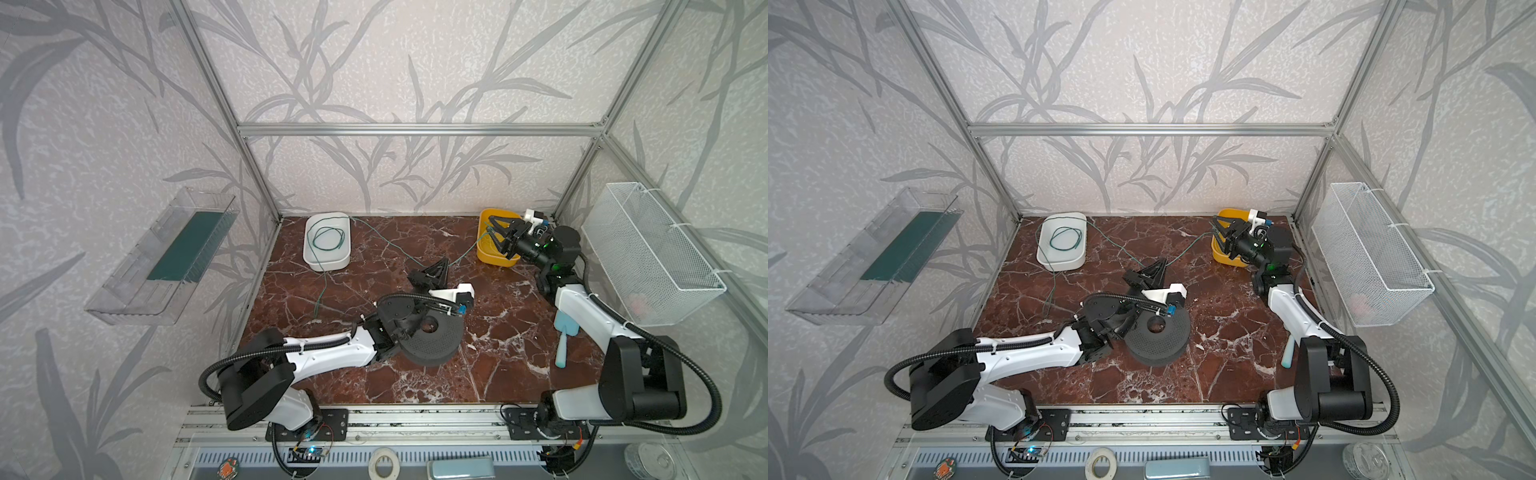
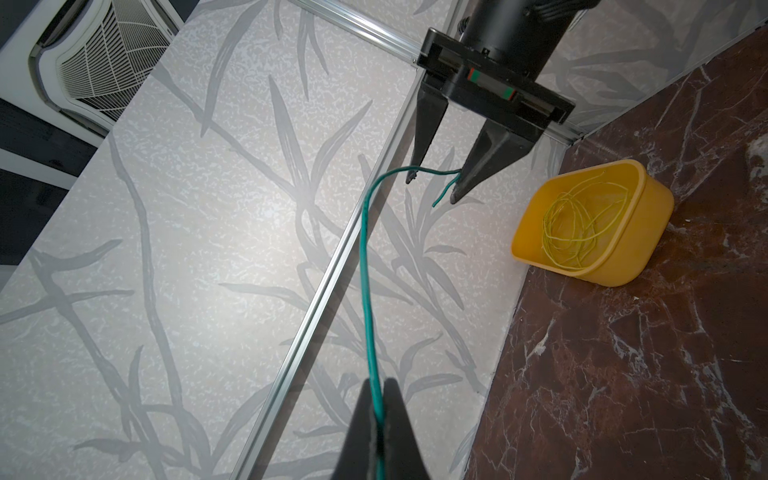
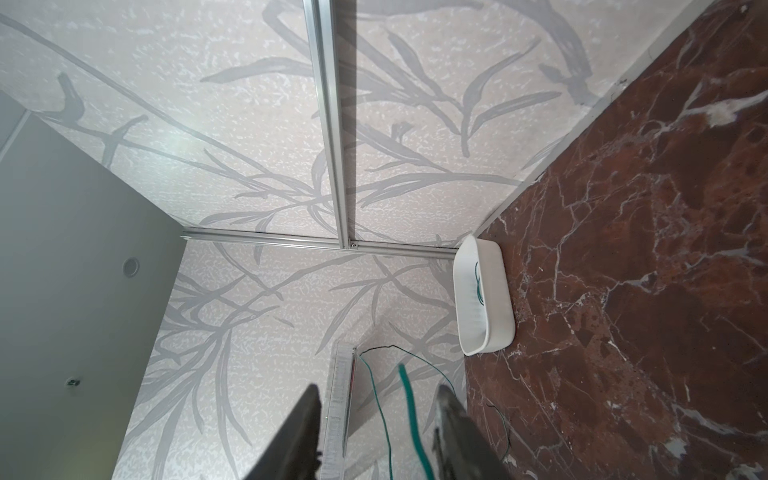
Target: Wrap the cables
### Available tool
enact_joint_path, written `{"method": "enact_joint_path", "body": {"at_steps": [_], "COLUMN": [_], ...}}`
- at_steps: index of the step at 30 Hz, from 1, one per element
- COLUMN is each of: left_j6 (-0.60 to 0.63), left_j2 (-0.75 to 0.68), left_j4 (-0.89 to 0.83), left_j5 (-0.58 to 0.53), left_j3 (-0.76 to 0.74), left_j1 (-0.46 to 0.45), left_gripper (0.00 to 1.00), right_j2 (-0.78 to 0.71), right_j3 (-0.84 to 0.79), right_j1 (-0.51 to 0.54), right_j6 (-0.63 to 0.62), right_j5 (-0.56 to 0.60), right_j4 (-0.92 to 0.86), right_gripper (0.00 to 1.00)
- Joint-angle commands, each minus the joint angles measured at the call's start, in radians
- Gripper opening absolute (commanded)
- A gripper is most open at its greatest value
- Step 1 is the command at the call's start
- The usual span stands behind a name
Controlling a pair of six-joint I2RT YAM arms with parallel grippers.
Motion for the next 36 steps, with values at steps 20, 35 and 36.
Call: {"method": "enact_joint_path", "body": {"at_steps": [20,35,36], "left_j6": [0.039,-0.327,-0.346], "left_j2": [-0.056,-0.178,-0.198], "left_j4": [-0.065,-0.57,-0.602], "left_j5": [-0.093,-0.153,-0.144], "left_j3": [-0.129,-0.032,-0.018], "left_j1": [-0.016,-0.069,-0.07], "left_gripper": [0.0,0.78,0.86], "right_j2": [-0.029,-0.093,-0.099], "right_j3": [0.043,0.081,0.08], "right_j1": [-0.068,-0.027,-0.019], "right_j6": [-0.033,-0.182,-0.195], "right_j5": [0.184,0.265,0.269], "right_j4": [0.057,-0.083,-0.095], "right_gripper": [0.0,0.0,0.0]}}
